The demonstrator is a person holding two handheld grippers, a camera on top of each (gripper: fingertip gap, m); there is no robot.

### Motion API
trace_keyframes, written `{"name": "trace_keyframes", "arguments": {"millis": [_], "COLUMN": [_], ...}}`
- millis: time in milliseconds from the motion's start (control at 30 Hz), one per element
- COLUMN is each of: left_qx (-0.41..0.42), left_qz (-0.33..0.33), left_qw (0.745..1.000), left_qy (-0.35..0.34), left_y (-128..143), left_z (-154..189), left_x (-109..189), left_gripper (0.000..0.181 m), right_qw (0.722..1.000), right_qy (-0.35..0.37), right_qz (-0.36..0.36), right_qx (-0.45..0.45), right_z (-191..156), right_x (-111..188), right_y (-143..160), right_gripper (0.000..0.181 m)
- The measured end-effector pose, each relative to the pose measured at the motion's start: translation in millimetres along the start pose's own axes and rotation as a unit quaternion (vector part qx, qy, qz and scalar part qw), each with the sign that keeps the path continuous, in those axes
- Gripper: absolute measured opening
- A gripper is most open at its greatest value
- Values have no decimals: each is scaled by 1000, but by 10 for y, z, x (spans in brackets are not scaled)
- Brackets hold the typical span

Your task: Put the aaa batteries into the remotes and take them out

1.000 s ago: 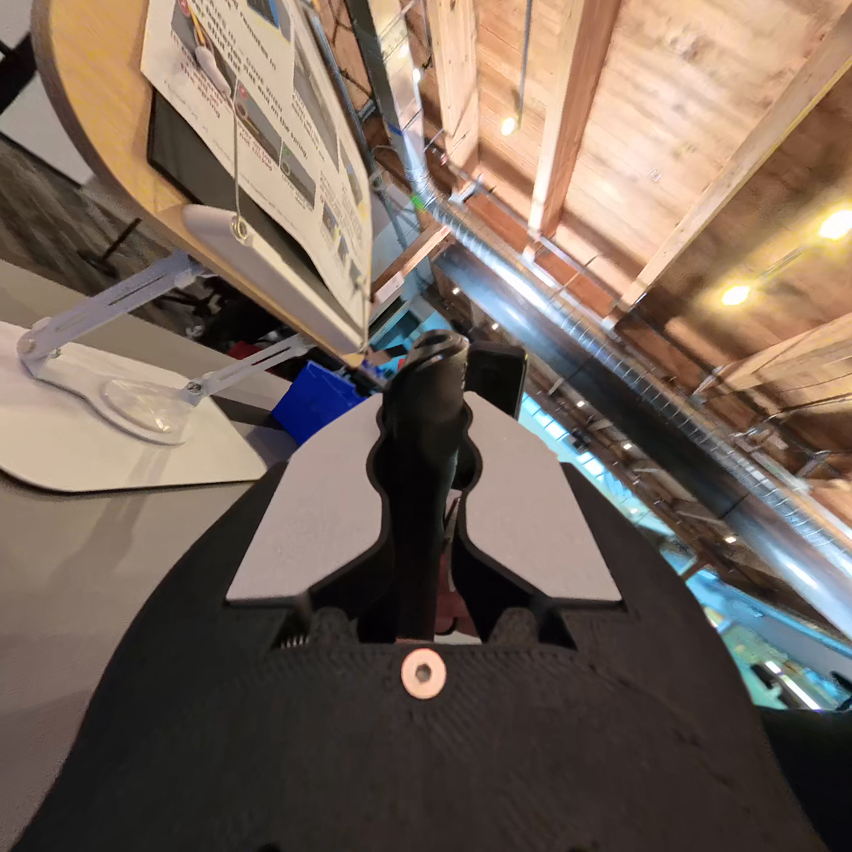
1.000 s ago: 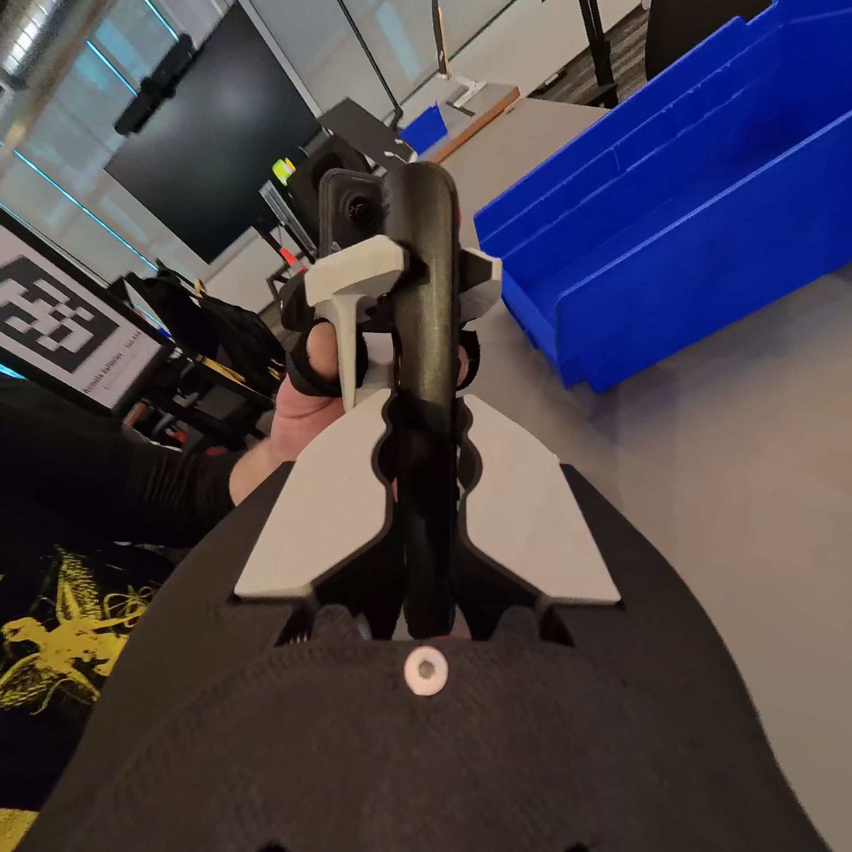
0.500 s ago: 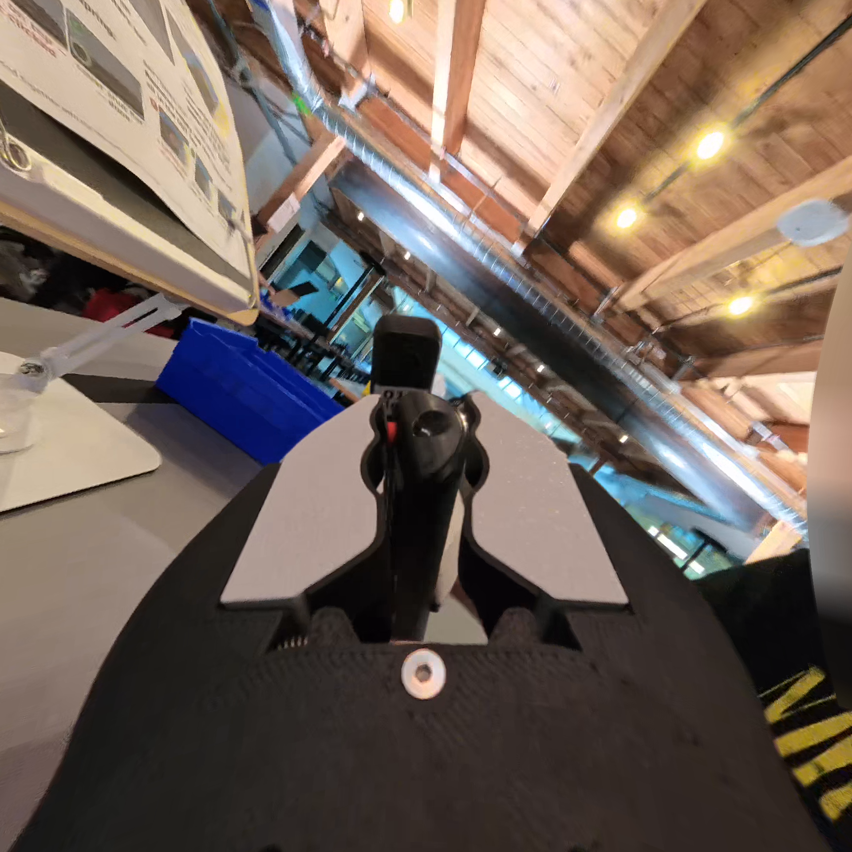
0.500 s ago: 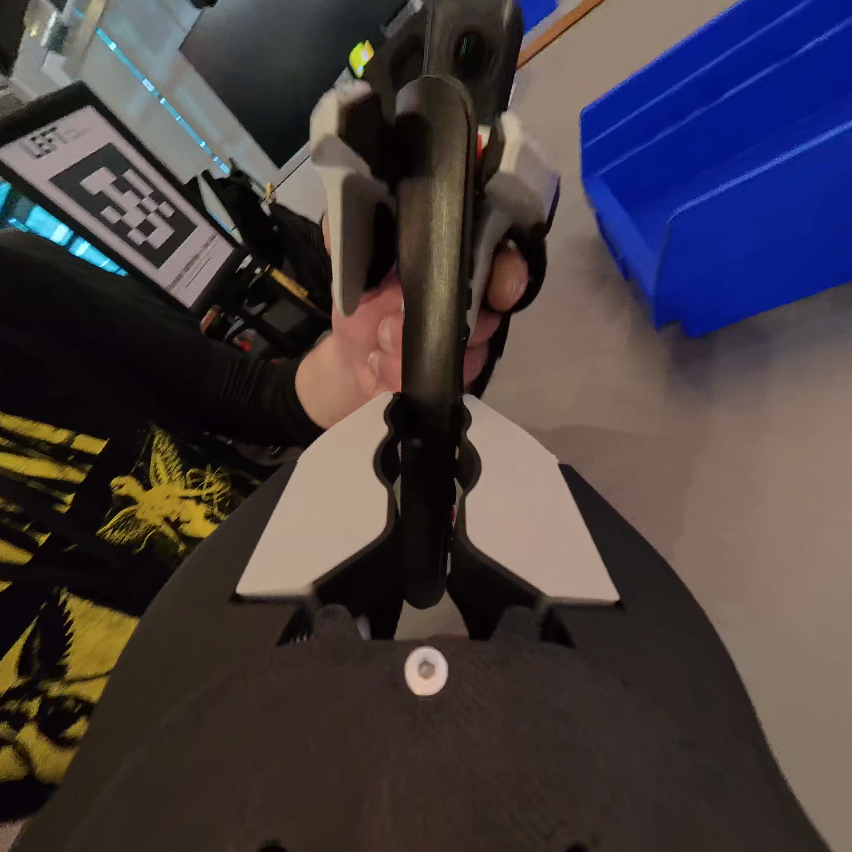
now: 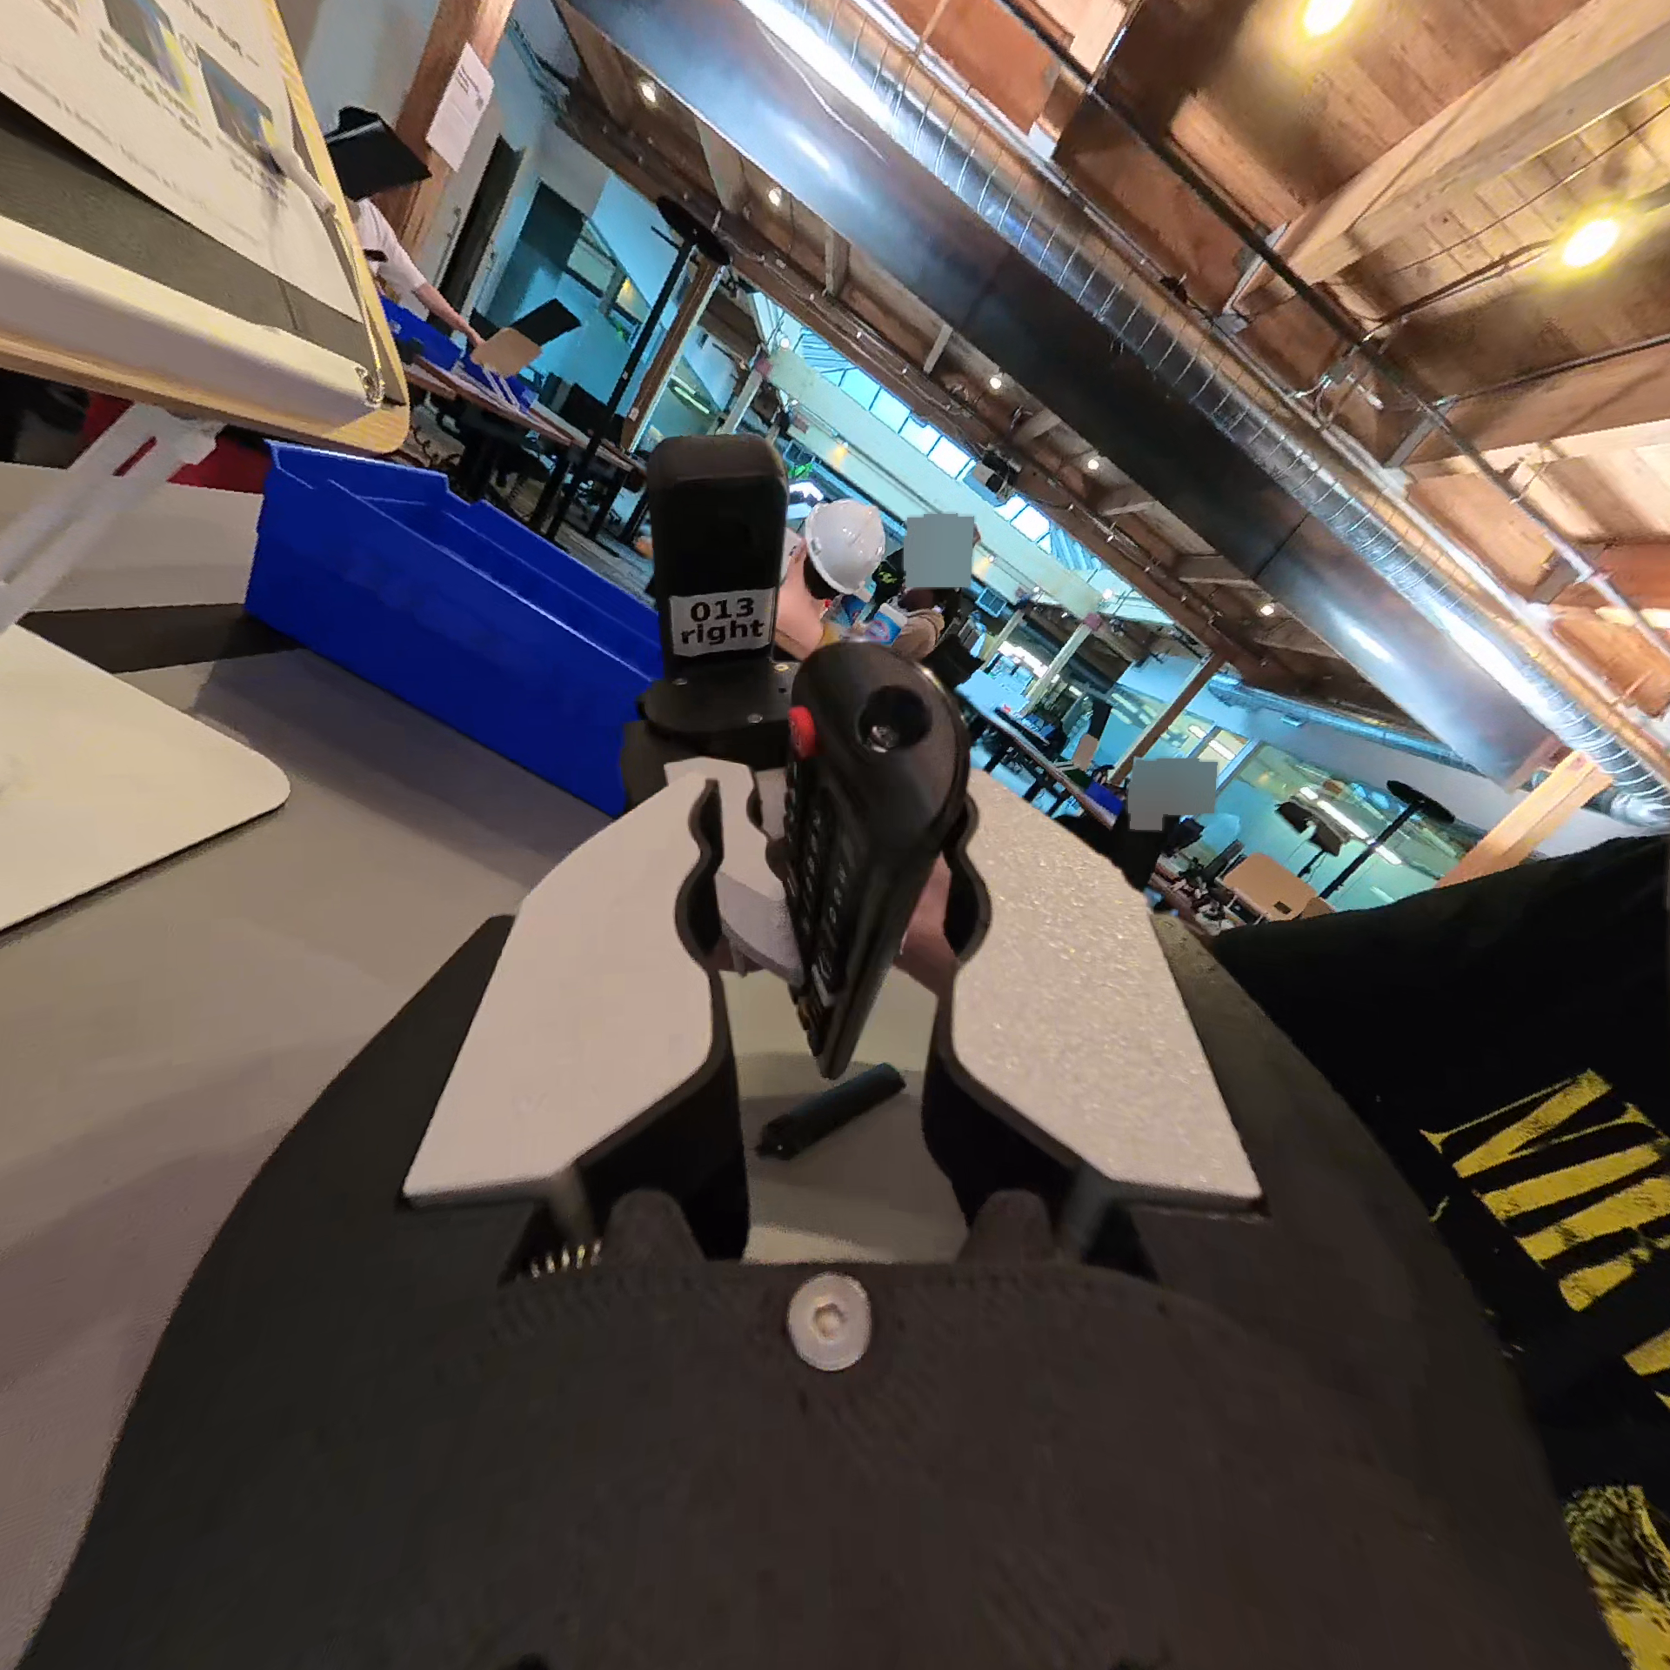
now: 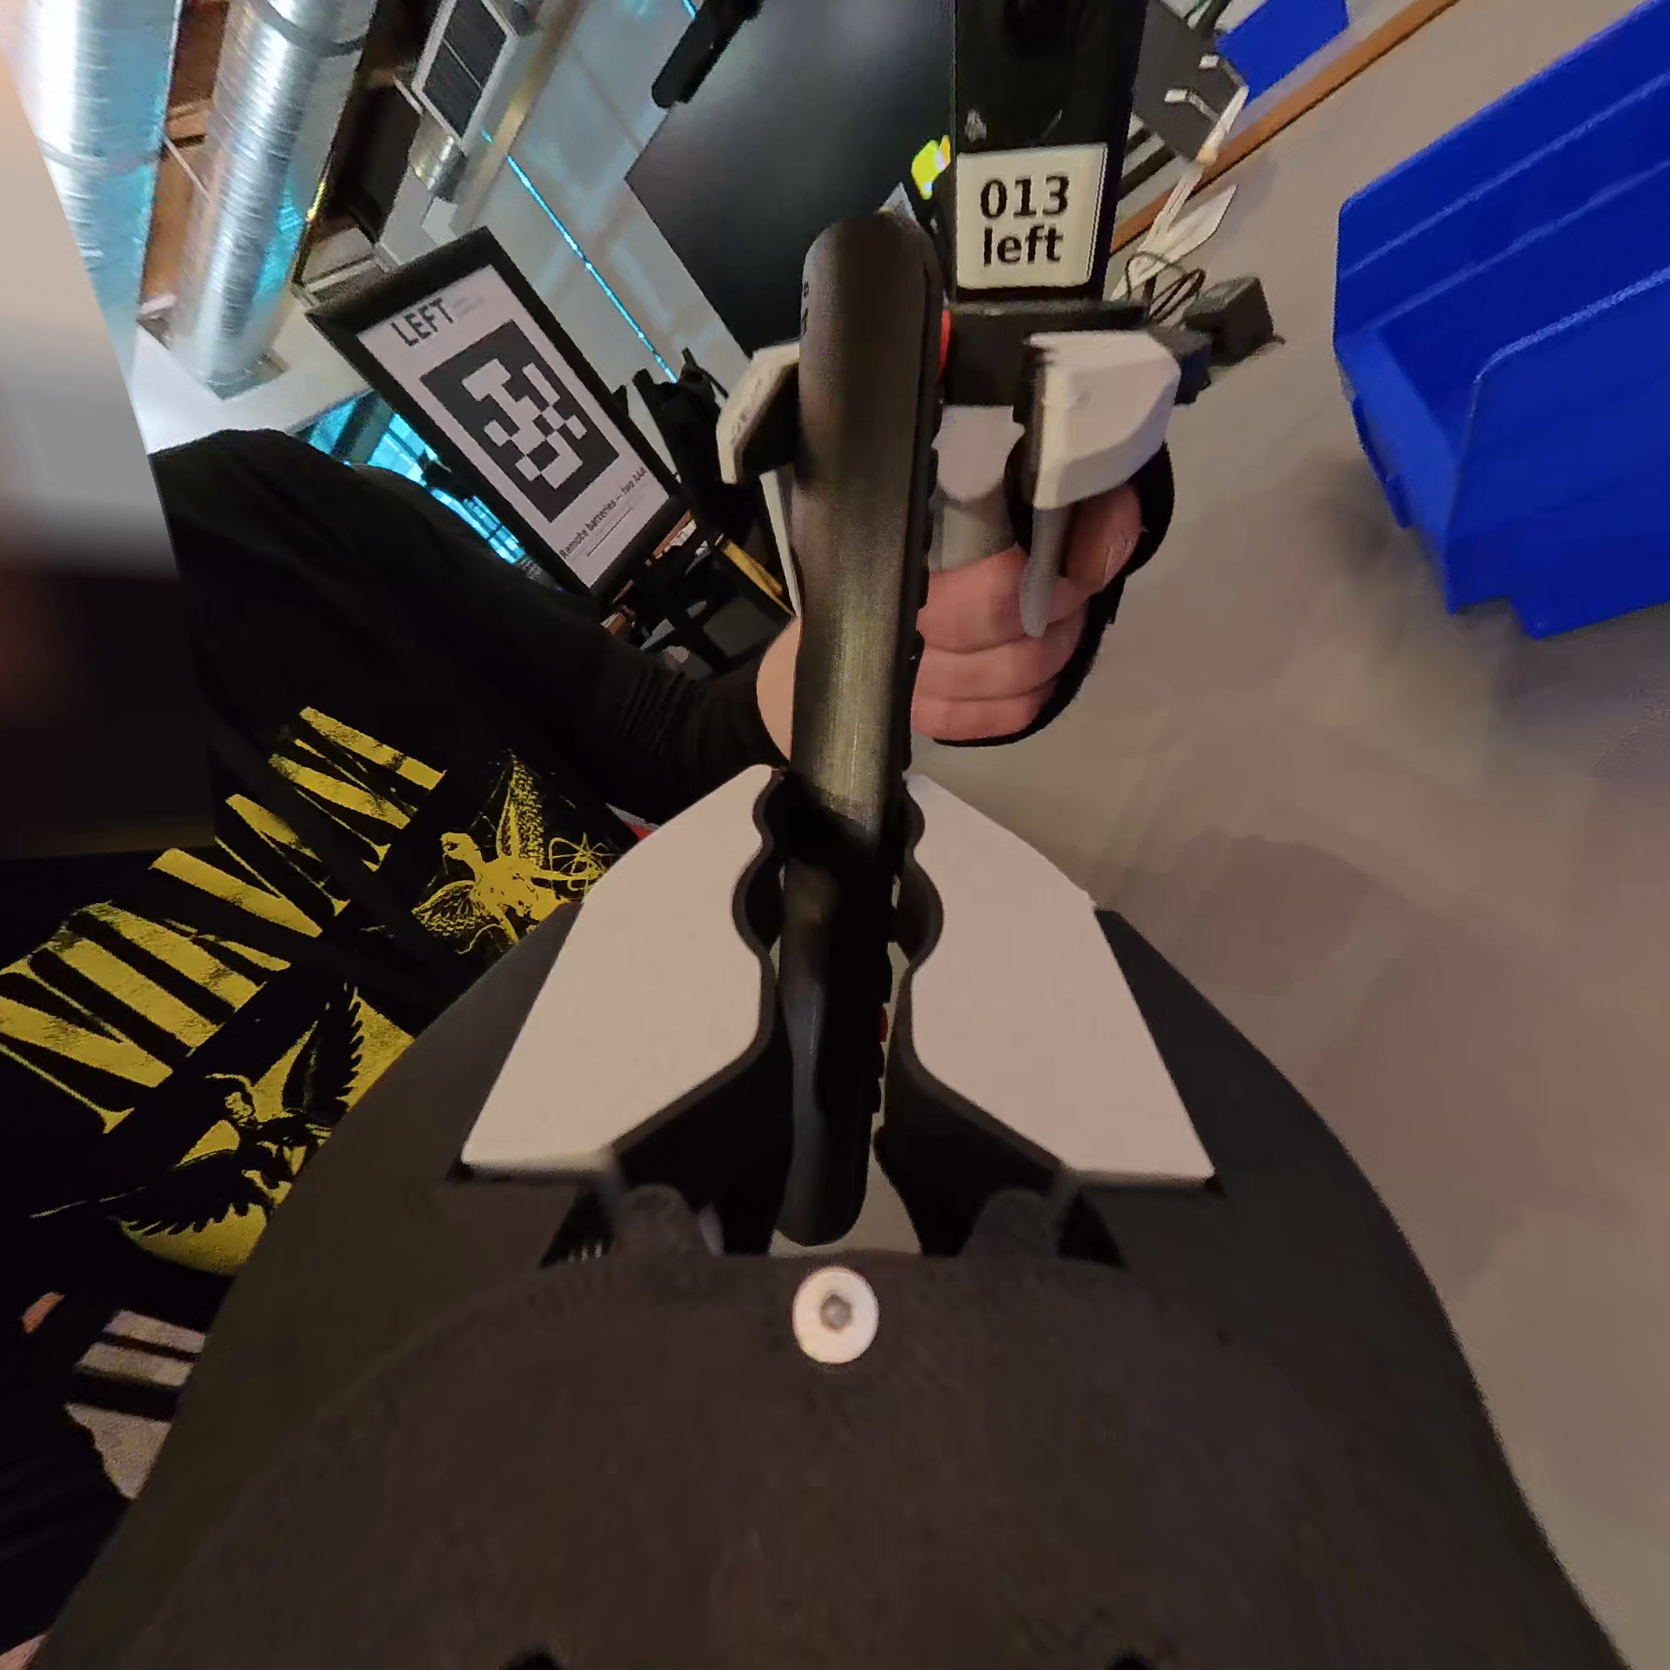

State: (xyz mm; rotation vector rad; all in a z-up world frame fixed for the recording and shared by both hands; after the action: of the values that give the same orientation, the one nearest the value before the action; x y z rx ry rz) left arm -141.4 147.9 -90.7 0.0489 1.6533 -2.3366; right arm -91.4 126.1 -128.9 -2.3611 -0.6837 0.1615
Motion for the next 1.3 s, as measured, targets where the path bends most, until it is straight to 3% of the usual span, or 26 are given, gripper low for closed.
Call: {"name": "trace_keyframes", "arguments": {"millis": [100, 300, 333, 433, 600, 800, 867, 933, 1100, 1133, 1167, 1300], "left_qx": [10, -12, -12, -7, 9, 18, 21, 31, 48, 54, 60, 94], "left_qz": [10, -12, -12, -10, -6, -12, -10, -1, 18, 25, 30, 58], "left_qw": [1000, 998, 998, 995, 994, 994, 994, 993, 991, 990, 989, 984], "left_qy": [14, -58, -68, -101, -109, -111, -111, -110, -122, -126, -132, -141], "left_y": [21, 86, 96, 114, 132, 202, 212, 212, 207, 201, 202, 233], "left_z": [19, -138, -167, -278, -313, -311, -316, -326, -390, -410, -432, -507], "left_x": [-45, -26, -17, 33, 27, -46, -55, -55, -8, 9, 23, 42], "left_gripper": [31, 24, 24, 24, 24, 24, 24, 24, 24, 24, 24, 24], "right_qw": [1000, 996, 995, 970, 884, 816, 814, 822, 827, 837, 848, 856], "right_qy": [13, 86, 102, 240, 445, 542, 546, 539, 538, 529, 518, 512], "right_qz": [-8, 4, 16, 10, -136, -202, -194, -182, -162, -139, -114, -60], "right_qx": [-1, -1, -3, 39, 47, -21, -30, -32, -17, -11, -3, 48], "right_z": [21, 210, 211, 229, 132, 85, 124, 124, 143, 124, 83, -100], "right_x": [18, 91, 131, 325, 548, 615, 588, 545, 520, 499, 483, 496], "right_y": [19, -19, -49, 17, 854, 1782, 1903, 1918, 1861, 1806, 1724, 1280], "right_gripper": [20, 22, 31, 50, 48, 39, 36, 20, 18, 18, 2, 0]}}
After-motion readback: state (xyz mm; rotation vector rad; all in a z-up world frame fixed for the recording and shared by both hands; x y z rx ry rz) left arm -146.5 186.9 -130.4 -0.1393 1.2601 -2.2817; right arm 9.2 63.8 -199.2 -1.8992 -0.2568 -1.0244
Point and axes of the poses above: each gripper's, where its closed fingertips meet, x back along the fingers, y out of its underside, z = x × y across the jaws, the point moved 2 cm from there along x, back along the fingers, and after that the axes turned 14 degrees about -x, right-handed, at the moved point
